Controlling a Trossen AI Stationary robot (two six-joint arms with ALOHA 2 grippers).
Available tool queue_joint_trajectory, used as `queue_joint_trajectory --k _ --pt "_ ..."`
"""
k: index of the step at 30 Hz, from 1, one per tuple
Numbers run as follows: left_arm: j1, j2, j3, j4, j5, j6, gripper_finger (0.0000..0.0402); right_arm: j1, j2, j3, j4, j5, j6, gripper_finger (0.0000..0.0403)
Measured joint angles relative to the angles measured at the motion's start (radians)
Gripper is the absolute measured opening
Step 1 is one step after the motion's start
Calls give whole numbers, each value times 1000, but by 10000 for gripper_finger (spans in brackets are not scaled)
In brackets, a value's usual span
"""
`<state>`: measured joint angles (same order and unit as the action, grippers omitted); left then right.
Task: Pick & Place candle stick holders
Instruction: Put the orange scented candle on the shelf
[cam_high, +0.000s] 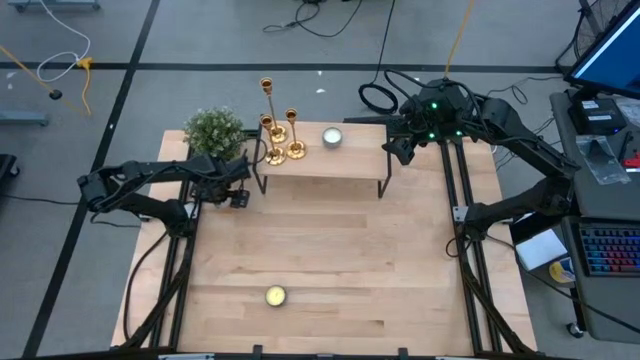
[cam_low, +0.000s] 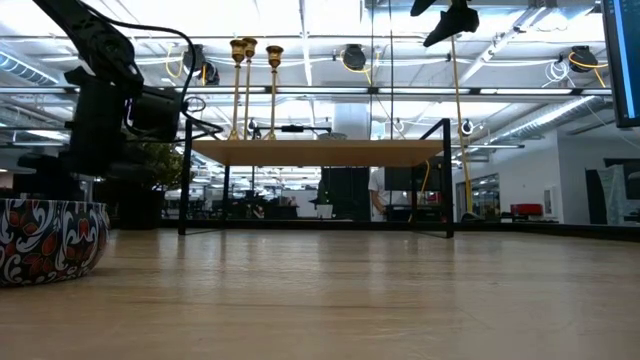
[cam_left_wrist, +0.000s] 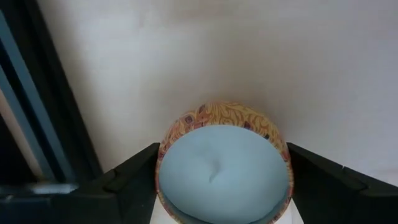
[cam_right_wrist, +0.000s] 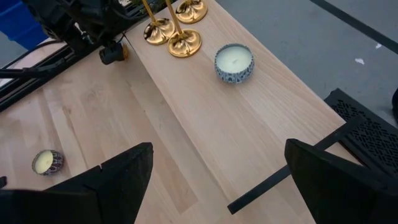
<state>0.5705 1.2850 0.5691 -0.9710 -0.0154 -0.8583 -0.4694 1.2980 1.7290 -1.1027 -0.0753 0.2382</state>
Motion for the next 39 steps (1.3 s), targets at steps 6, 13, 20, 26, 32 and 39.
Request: queue_joint_trajectory --k 6,13,20,26,32,39 --pt "-47 -37 24 -92 27 -50 303 0 0 0 0 0 -14 357" --pt "-137 -115 94 -190 48 -146 290 0 0 0 0 0 -23 357" --pt "-266 -190 169 -246 52 -293 305 0 0 0 0 0 -41 357" --pt "-389 -218 239 -263 52 -415 291 0 0 0 22 -3 -49 357" --pt "-531 -218 340 -252 38 -524 306 0 0 0 54 -3 -72 357" --pt "-683 -162 471 -156 -54 -605 291 0 0 0 97 -4 -103 357"
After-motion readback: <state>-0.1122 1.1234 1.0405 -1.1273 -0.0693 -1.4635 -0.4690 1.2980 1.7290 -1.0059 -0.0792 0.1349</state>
